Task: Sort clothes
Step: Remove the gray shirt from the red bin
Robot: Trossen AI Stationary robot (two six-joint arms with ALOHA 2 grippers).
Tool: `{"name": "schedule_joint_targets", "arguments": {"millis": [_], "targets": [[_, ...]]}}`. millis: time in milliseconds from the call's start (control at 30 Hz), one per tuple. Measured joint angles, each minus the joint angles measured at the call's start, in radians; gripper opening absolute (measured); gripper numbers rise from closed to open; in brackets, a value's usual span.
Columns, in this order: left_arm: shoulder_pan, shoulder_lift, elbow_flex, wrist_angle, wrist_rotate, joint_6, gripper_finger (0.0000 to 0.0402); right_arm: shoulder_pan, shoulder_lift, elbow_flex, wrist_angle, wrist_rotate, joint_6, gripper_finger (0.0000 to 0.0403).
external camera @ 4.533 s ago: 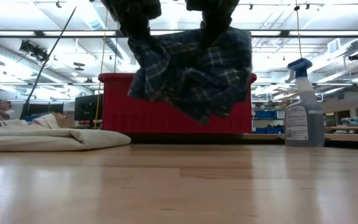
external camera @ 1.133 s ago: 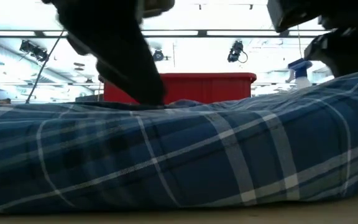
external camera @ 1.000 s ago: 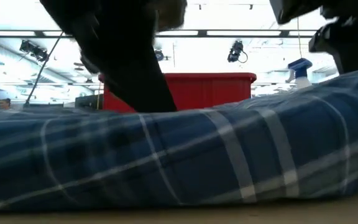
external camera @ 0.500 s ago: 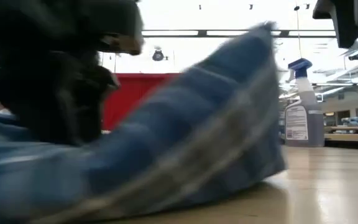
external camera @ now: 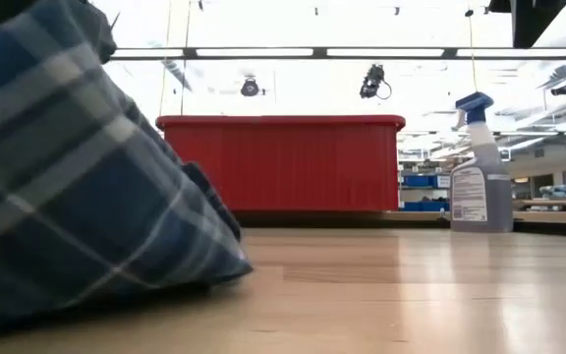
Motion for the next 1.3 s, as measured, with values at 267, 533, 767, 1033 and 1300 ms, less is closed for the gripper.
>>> {"name": "schedule_joint_targets", "arguments": {"millis": [267,533,767,1033,1300], "targets": [[0.005,-0.153,-0.002,0.011,-0.046,-0.010,0.0272,0.000,0.002,0.000,0.017,-0.001,0.004,0.0213],[0.019,-0.401,-0.001,0.021,-0.186,-0.033,0.0272,-0.002,0.000,0.000,0.102,0.038,0.005,0.0213],[0.052,-0.551,0.000,0.021,-0.383,-0.142,0.0272,-0.029,0.002,0.000,0.241,-0.020,0.001,0.0213],[0.181,-0.683,0.001,0.241,-0.310,-0.092,0.0272,-0.164,0.003,0.000,0.479,-0.063,0.003,0.0213],[0.363,-0.808,0.001,0.246,-0.193,0.009,0.0272,-0.304,0.003,0.108,0.465,-0.006,-0.051,0.0213]]}}
